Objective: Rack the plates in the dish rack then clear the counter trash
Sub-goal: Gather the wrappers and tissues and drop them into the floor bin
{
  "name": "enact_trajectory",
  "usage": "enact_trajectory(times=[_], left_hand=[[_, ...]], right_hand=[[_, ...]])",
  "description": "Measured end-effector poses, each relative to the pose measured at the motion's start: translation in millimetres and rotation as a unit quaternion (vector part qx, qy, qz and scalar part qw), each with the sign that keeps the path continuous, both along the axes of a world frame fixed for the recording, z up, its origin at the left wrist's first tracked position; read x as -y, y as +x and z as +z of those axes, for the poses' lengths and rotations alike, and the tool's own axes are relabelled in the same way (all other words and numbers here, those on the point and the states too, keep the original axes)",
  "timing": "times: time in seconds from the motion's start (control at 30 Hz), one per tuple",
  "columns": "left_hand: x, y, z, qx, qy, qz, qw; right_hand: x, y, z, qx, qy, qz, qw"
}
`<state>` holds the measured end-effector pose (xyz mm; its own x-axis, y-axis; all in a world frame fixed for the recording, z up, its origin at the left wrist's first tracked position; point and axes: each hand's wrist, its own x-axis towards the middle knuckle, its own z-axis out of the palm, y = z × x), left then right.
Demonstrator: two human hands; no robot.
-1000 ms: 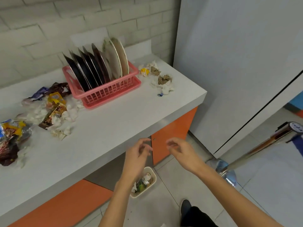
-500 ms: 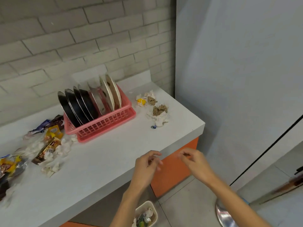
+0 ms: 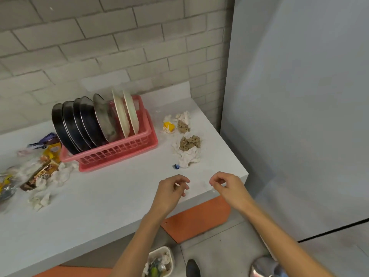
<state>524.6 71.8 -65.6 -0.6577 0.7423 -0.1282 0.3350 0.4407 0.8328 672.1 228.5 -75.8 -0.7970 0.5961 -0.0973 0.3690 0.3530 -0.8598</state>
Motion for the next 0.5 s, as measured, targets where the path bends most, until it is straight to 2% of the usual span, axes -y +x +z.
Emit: enact_trajectory(times=[0.23,0.4,0.5], left_hand=[[-79,-66,-36,-0.163,-0.035,-0.049,0.985],[-101,-106,-57,-0.210,-0.137,-0.145,0.957],[-103,-128,-69,-0.205,-0.102,-0.194,0.954]], right_hand=[[-50,-47,-24,0.084,0.050,0.009,0.995],[-87,-83,-35,0.145,0.070,-0.036,0.986],[-104,-107,-43,0.140,0.057,-0.057,0.987]])
